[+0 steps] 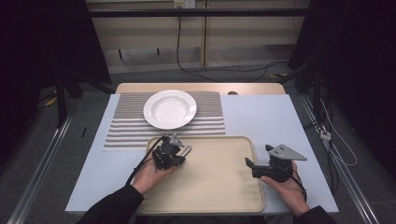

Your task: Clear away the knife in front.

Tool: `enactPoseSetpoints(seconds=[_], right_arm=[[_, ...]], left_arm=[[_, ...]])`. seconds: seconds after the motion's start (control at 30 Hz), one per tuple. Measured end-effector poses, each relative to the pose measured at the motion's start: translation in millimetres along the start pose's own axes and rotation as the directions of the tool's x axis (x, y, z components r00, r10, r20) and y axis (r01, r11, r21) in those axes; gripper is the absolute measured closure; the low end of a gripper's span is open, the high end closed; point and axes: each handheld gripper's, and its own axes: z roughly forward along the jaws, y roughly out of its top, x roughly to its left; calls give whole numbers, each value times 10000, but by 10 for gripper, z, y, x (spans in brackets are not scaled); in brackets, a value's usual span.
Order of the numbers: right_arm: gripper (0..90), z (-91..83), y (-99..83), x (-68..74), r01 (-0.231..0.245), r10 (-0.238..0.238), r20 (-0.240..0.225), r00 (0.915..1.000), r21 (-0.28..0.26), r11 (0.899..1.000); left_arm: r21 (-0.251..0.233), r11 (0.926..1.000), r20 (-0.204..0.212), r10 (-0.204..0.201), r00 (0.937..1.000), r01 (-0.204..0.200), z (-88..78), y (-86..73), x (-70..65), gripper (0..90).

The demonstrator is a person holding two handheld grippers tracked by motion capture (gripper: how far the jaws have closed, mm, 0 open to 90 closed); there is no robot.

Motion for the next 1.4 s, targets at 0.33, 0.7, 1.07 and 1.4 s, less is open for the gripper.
enactPoseSetpoints(seconds=[0.33, 0.7, 1.07, 1.4], right_arm=[[84, -7, -1, 3, 49, -49, 19, 10000, -30, 10000], [84, -3, 1, 6, 33, -33, 20, 10000, 9, 10000], [84, 0, 1, 2, 32, -32, 7, 10000, 11, 10000], [84, -3, 0, 2, 34, -34, 6, 10000, -4, 10000]], left_arm=[[123, 9996, -110, -267, 9996, 269, -42, -39, 69, 900], [8, 9992, -254, -411, 9988, 411, -71, -84, 136, 900], [37, 9985, -253, -549, 9982, 550, -102, -121, 199, 900], [30, 9975, -383, -711, 9967, 712, -150, -182, 228, 900]])
